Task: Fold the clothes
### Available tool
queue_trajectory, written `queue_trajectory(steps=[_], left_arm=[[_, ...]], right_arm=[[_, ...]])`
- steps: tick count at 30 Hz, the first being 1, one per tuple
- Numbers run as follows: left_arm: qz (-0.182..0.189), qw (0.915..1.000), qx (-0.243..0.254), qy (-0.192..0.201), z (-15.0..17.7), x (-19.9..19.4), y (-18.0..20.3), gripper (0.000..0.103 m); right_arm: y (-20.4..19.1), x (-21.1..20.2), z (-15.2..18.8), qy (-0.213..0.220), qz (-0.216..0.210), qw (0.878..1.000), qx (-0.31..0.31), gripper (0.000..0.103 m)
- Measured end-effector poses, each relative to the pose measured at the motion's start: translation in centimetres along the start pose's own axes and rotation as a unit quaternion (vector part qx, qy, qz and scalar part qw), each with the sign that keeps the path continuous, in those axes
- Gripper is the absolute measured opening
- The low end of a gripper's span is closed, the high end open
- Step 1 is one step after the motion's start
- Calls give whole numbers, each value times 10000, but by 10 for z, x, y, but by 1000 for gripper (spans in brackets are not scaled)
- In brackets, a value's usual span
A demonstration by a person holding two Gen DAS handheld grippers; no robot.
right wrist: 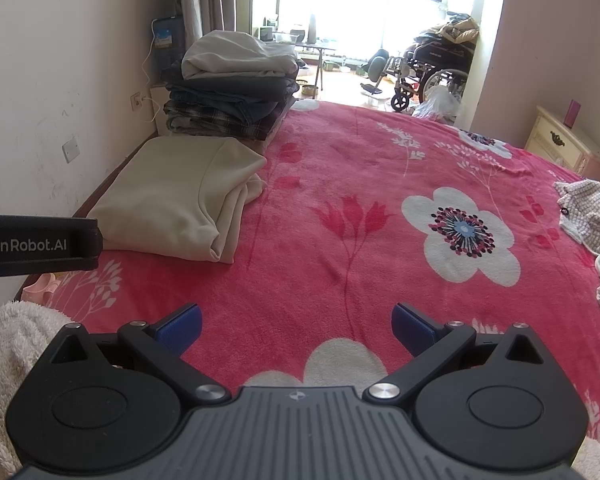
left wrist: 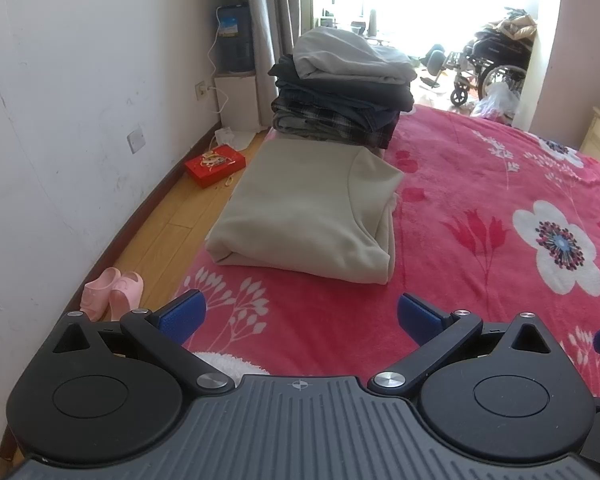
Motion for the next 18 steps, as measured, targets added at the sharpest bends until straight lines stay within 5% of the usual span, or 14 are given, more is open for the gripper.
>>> queue_trajectory(steps=[18], left_arm=[[-7,10000,9,-43,1,2,0,103]], right_arm=[[0,1,1,-18,1,10000,13,103]])
Point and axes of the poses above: each gripper's, at about its wrist camera, not at the fingertips, and x roughly the way its jaws point, y to its right, z to its underside, the point moved 10 cm from there along x, roughly the way its jaws point, and after that the axes turned 8 degrees about y, right-handed, at the moved point
